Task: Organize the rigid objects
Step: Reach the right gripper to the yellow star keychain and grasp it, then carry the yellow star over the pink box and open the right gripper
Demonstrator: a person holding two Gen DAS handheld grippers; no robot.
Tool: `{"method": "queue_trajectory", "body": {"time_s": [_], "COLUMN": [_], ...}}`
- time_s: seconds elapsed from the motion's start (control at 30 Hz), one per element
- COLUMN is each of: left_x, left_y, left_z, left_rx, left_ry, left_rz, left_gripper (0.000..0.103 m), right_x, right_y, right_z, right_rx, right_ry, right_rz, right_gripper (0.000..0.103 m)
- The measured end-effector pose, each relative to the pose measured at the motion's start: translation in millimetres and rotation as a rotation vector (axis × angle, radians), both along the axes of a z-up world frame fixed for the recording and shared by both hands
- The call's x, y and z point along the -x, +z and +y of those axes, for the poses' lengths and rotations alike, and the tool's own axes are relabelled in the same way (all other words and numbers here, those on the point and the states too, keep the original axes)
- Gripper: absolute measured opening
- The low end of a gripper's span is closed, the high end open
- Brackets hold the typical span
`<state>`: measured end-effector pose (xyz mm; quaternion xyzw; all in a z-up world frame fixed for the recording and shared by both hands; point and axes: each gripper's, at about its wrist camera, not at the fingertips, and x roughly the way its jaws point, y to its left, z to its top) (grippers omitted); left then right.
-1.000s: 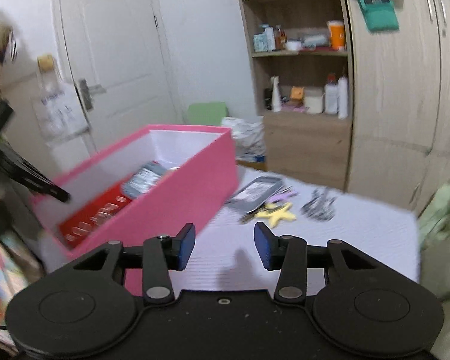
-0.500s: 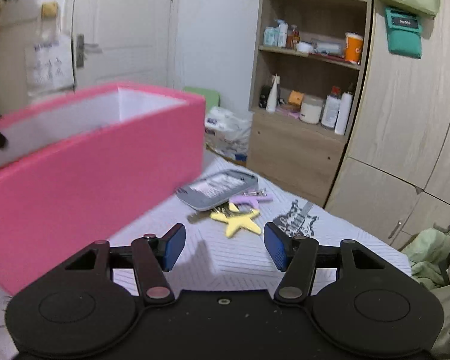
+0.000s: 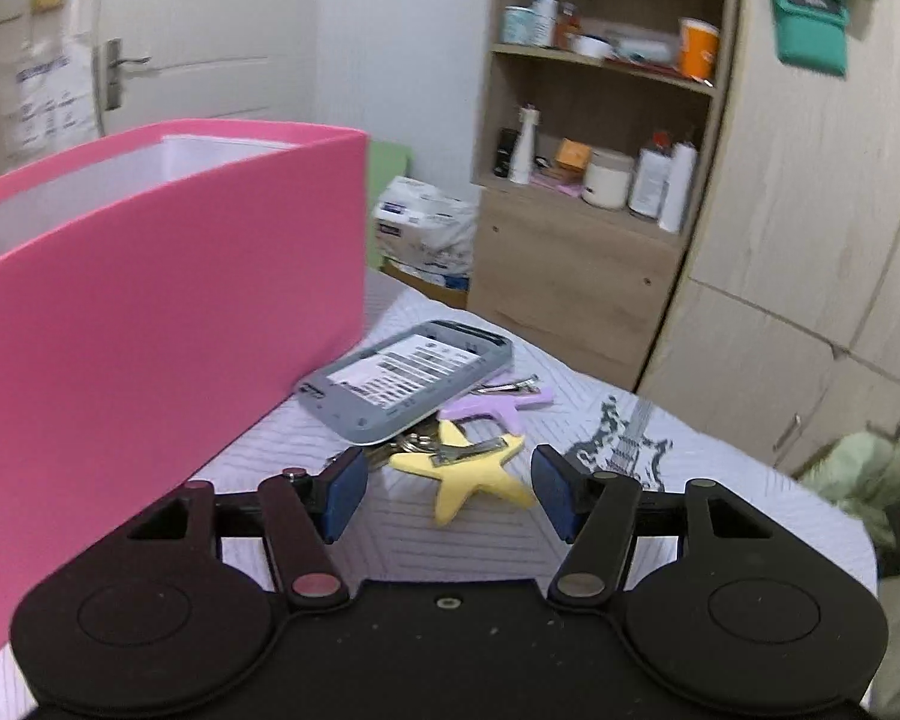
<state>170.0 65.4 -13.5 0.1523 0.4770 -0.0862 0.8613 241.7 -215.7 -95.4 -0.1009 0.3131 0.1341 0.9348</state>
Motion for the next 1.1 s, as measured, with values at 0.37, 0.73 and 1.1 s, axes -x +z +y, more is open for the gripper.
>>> {"method": "queue_trajectory", "body": {"time_s": [0.37, 0.73, 1.1], "left_x": [-1.0, 1.0, 0.9], "left_y": [1.8, 1.0, -1.2], "left_z": [0.9, 6.6, 5.8], "left_rx": [-0.001, 0.050, 0.040], "left_ry": [-0.030, -0.010, -0.030], "left_rz": [0.010, -0.014, -0.023], "left_gripper": [0.005, 0.005, 0.005], "right_x": [47.7, 117.6, 21.1], "right_y": [19.5, 106.5, 129.0], "right_z": [5.4, 49.7, 143.0], "right_rx": [0.019, -0.050, -0.271], "right_ry": [0.025, 0.164, 0.254], "right_rz": [-0.051, -0.231, 0.276], "right_gripper": [0.039, 0.039, 0.039]}}
